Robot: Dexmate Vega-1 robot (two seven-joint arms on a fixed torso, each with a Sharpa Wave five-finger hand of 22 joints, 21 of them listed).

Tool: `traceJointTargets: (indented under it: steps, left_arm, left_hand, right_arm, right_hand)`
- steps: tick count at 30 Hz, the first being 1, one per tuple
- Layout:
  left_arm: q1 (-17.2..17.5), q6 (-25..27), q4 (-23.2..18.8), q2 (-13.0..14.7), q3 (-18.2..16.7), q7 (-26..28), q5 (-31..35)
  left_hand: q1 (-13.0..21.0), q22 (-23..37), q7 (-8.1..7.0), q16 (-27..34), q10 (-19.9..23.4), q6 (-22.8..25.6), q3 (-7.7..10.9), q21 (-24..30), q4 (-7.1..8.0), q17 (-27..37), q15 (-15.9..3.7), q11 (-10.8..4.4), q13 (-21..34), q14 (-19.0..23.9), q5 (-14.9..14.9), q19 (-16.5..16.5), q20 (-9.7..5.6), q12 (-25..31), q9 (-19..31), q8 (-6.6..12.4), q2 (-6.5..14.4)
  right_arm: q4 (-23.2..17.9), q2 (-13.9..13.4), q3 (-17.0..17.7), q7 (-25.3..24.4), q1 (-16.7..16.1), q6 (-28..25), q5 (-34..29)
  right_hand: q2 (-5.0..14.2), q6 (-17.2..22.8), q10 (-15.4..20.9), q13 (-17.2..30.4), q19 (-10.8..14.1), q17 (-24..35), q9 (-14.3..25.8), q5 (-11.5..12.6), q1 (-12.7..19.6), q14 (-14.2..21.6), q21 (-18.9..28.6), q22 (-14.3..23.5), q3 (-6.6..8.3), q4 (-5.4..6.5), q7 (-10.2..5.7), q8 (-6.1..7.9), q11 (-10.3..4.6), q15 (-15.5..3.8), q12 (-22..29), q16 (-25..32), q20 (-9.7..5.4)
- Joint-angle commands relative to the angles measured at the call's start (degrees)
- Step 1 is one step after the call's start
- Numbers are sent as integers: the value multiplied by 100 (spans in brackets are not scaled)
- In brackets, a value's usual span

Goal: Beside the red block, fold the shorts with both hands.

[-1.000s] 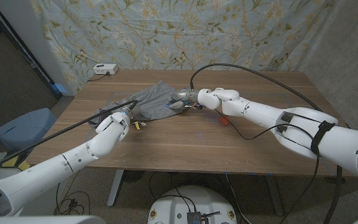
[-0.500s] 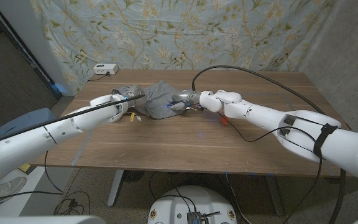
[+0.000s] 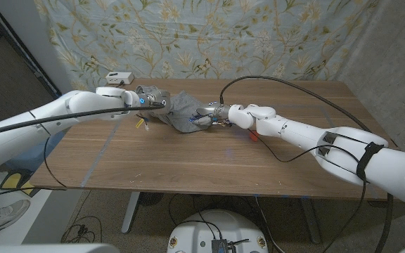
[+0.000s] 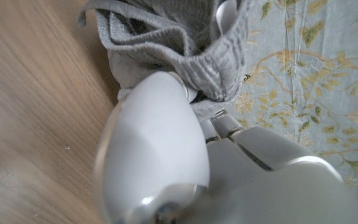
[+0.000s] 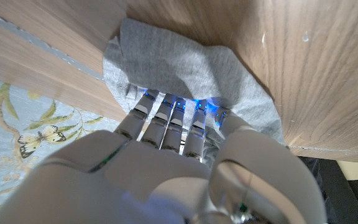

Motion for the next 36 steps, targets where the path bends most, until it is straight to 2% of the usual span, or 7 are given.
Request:
traceJointTargets:
  steps: [1,10,18,20,24,30,36]
  left_arm:
    - [-833,-852,150,312,-52,1490,335]
    - [-1316,-1159,494,467,55,3220,650]
    - [-2172,-1924,941,315,450,4362,949]
    - [-2303,-2084,1020,264,530,4335,885]
    - [-2502,-2379,1195,117,704,4131,722]
    - [-2835,-2728,1532,-153,1037,3823,641]
    - [-3370,-2729,2108,-556,1598,4142,962]
  left_hand:
    - [-54,24,3,34,60,80,32,55,10,23,-853,-13,28,87,-13,6,-344,-8,31,-12,-30]
    - [-119,19,26,62,63,93,-15,148,40,44,-853,-24,42,155,-102,-30,-438,-51,36,-50,-53]
    - [-277,13,-48,5,-115,-135,-137,303,100,45,-848,-28,44,46,-306,-24,-583,-187,39,-206,-104]
    - [-308,7,-58,-24,-238,-293,-169,360,99,41,-857,-6,46,-8,-397,-23,-620,-260,40,-298,-105]
    - [-395,-36,8,-29,-741,-980,-257,515,83,27,-893,-3,51,61,-689,80,-802,-536,45,-667,-155]
    - [-438,-16,25,-129,-981,-1172,-357,665,67,-36,-909,-2,46,-51,-797,230,-903,-676,46,-753,-287]
    - [-421,-11,35,-159,-1099,-1284,-448,766,44,-63,-904,-20,39,-63,-847,324,-966,-752,45,-788,-407]
  right_arm:
    - [406,144,-53,-181,69,240,16]
    - [712,265,-139,-334,153,433,30]
    - [929,359,-223,-453,209,550,31]
    - [1003,385,-224,-489,214,587,62]
    - [1171,445,-255,-568,242,671,93]
    - [1436,542,-306,-658,299,802,154]
    - [1779,693,-382,-742,375,963,221]
  right_hand:
    - [-70,-8,-11,8,33,17,26,-2,17,-17,43,20,42,-9,14,9,6,-325,3,2,37]
    - [-67,-28,-29,7,33,32,26,-10,17,-59,41,20,40,-15,19,-2,-7,-339,-10,3,27]
    - [-67,-42,-49,6,33,40,26,-15,19,-85,39,20,42,-22,14,-10,-15,-348,-21,4,20]
    - [-68,-48,-58,6,30,42,26,-16,20,-89,37,20,43,-25,12,-12,-32,-348,-26,5,18]
    - [-70,-60,-62,6,23,47,26,-19,20,-104,34,19,42,-28,1,-17,-31,-346,-29,6,17]
    - [-68,-77,-71,6,17,55,26,-22,17,-116,30,19,40,-28,-1,-24,-32,-347,-33,9,19]
    - [-68,-83,-79,6,15,56,27,-24,9,-118,28,19,42,-22,-1,-25,-35,-341,-37,11,17]
